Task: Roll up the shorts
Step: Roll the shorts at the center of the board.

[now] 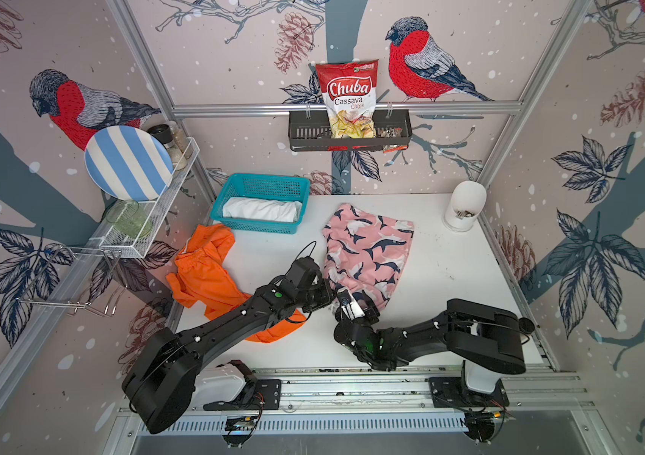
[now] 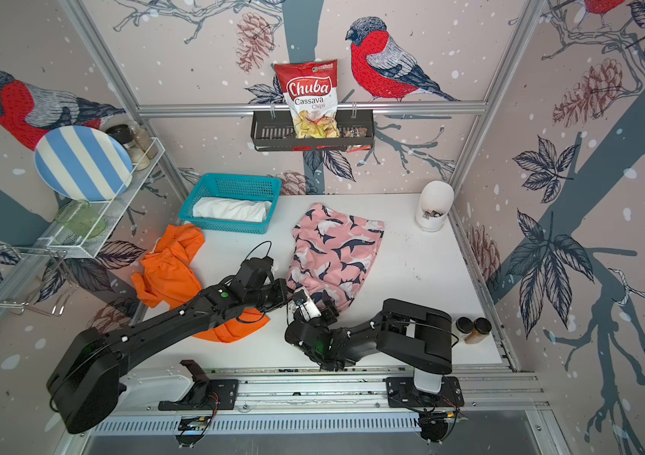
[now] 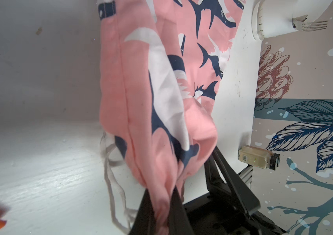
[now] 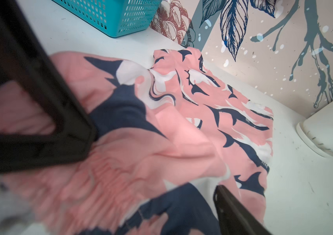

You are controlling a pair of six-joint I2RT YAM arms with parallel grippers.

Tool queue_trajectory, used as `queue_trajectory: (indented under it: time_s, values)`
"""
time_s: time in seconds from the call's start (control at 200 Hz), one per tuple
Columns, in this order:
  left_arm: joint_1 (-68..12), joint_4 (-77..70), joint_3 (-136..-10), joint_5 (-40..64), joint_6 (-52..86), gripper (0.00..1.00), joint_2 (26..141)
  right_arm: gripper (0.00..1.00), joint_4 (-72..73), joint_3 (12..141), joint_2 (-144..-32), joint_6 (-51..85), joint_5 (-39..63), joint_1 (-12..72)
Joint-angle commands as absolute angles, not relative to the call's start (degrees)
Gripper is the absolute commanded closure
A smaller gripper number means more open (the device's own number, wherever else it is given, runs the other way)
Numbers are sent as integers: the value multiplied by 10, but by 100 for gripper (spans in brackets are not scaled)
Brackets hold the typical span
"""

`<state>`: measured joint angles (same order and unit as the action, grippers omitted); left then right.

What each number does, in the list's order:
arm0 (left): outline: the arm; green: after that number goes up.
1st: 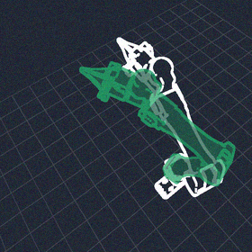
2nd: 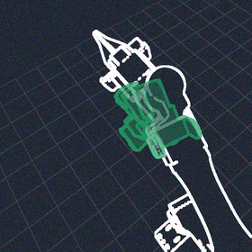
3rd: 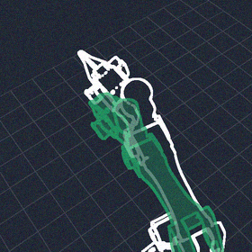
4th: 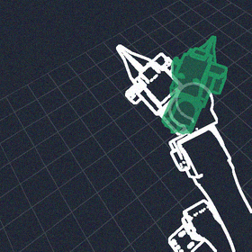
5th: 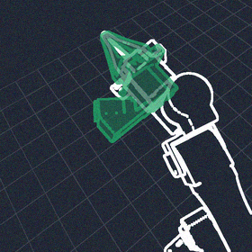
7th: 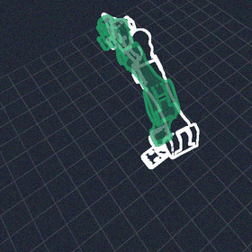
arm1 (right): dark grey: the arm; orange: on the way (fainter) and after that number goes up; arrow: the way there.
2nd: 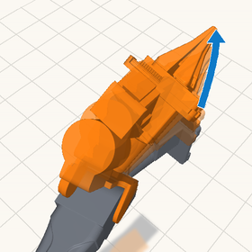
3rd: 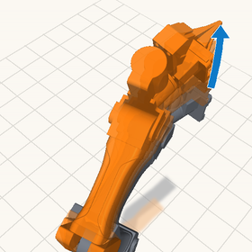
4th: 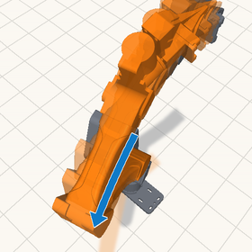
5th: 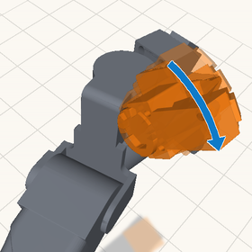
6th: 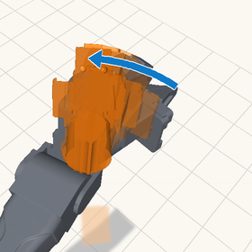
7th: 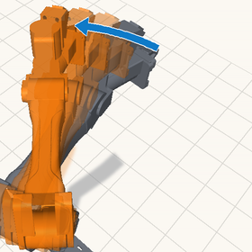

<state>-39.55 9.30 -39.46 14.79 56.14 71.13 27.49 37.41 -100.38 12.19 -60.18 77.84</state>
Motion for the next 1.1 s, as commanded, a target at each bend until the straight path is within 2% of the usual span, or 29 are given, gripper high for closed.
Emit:
queue_trajectory:
  time_s: [0.0, 0.115, 0.33, 0.435, 0.515, 0.585, 0.765, 0.955, 1.095]
  values:
    - [-389, 75, -387, 138, 559, 100, 707, 43, 214, 361, -977, 140, -631, 781]
    - [-383, 74, -380, 140, 555, 100, 706, 64, 188, 347, -945, 119, -595, 781]
    - [-375, 69, -369, 149, 553, 100, 709, 100, 184, 322, -905, 65, -452, 742]
    - [-372, 75, -364, 138, 546, 100, 712, 100, 160, 328, -880, 48, -335, 714]
    - [-365, 98, -362, 113, 535, 92, 714, 100, 121, 344, -869, 51, -206, 677]
    - [-352, 112, -353, 94, 527, 79, 711, 100, 87, 361, -868, 58, -88, 640]
    - [-325, 157, -349, 47, 498, 60, 684, 100, 7, 418, -913, 64, 183, 554]
    - [-323, 163, -376, 70, 459, 41, 686, 100, -27, 478, -1002, 84, 329, 506]
    - [-323, 159, -387, 120, 441, 36, 736, 100, -29, 495, -1030, 103, 377, 488]
